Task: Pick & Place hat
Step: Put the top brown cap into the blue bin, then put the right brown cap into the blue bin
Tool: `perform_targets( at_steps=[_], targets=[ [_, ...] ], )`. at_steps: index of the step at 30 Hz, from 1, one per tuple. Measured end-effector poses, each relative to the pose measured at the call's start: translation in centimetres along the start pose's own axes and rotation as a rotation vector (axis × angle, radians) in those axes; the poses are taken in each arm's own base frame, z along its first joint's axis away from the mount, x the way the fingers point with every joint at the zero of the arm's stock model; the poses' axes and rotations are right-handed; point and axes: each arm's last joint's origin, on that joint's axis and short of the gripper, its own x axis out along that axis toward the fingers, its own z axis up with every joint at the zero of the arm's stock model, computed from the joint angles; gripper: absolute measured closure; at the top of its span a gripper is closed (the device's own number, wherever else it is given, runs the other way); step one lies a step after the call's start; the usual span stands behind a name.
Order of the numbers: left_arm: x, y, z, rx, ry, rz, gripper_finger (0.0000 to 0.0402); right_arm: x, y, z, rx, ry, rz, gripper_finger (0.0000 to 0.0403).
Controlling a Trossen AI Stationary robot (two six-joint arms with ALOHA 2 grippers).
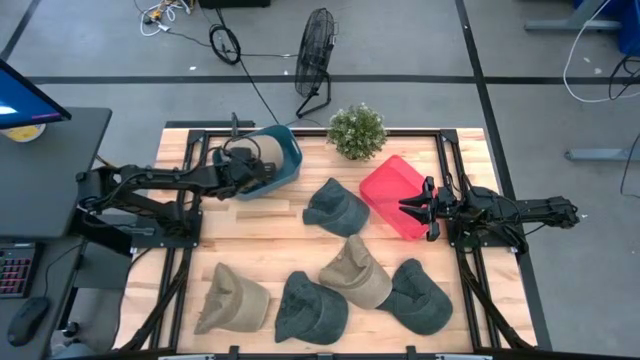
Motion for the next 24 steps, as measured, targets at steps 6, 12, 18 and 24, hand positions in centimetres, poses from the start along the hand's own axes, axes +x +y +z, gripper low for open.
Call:
perform_targets(
  at_steps=[6,12,18,24],
  targets=[
    [-0.1,-0.6,0.3,0.025,0.025,-0.08,0.0306,0.0,0.0,0.0,0.007,0.0,0.0,0.0311],
    [-1.4,-2.4,2.6,0.204,-0.007,-0.179,0.0285,0.0,0.0,0.0,0.011,0.0,0.0,0.0311],
    [-3.7,-5.2,4.7,0.437,-0.03,-0.372,0.0288,0.0,0.0,0.0,0.031,-0.006,0.001,0.0311],
    [-5.4,-6.4,4.8,0.601,-0.004,-0.468,0.0288,0.0,0.2,0.9,0.044,-0.09,0.047,0.0311]
  ],
)
